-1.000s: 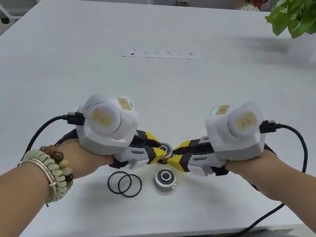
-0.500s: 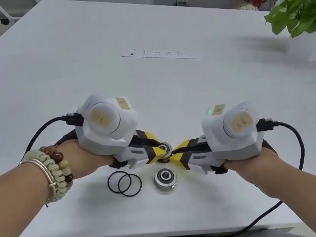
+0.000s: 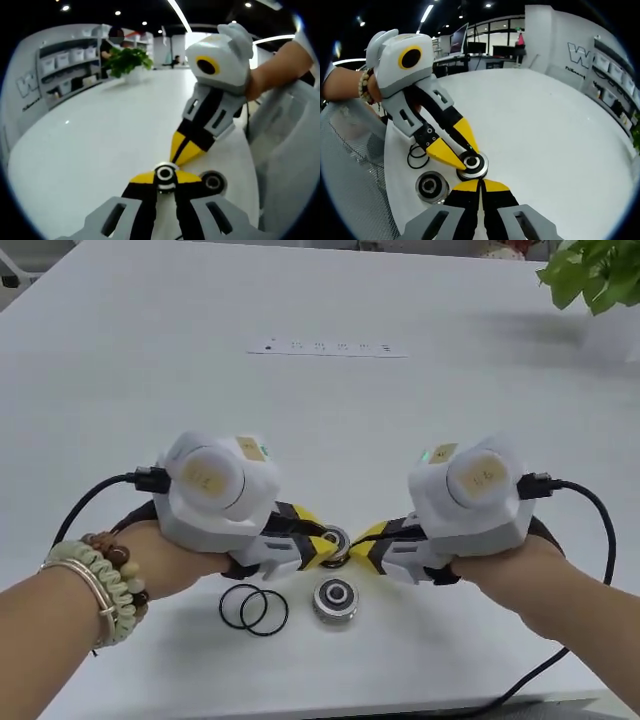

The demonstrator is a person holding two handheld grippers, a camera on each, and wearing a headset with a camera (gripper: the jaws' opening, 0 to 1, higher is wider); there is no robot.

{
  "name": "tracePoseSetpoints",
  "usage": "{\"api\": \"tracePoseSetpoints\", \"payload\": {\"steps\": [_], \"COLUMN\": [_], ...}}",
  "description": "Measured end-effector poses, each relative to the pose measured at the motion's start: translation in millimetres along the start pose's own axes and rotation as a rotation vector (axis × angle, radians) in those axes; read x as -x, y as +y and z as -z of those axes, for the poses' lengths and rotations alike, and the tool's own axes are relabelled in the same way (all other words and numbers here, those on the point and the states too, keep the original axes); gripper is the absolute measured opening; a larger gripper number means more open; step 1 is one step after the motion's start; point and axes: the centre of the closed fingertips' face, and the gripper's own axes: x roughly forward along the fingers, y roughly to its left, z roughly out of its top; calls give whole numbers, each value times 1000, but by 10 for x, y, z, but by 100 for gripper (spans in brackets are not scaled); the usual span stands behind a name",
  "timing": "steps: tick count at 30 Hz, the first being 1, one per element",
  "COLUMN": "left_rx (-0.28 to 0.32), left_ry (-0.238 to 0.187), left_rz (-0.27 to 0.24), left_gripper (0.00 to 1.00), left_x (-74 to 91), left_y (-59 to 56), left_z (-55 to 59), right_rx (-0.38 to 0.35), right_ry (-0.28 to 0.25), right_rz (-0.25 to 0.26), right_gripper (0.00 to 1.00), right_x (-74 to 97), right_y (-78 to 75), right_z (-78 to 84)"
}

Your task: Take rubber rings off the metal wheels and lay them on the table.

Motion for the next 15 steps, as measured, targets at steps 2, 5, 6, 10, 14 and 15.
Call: {"api": "tracePoseSetpoints", "payload": {"steps": [2,5,6,10,14,15], "left_rx": [3,6,7,13,42,45], "left_ry": [-3,-6,-8,-24,-70,-81], "left_rz": [1,2,2,11,28,35], "left_gripper": [14,14,14,14,14,14], "left_x": [0,0,0,5,15,19], "left_y": [0,-4,-5,-10,-14,-21], "left_z": [0,-1,-1,1,15,17], "right_rx": [-52,-146,-182,-411,-583,-612], "right_ry": [-11,-21,-27,-76,-133,-134], "right_rz": [0,-11,-17,-71,-144,-154], "right_gripper": [0,0,0,0,0,0], "right_x": [5,9,14,38,88,91], "right_y": [-29,-41,-35,-42,-13,-15], "right_z": [-14,-13,-14,-31,-77,-77]}}
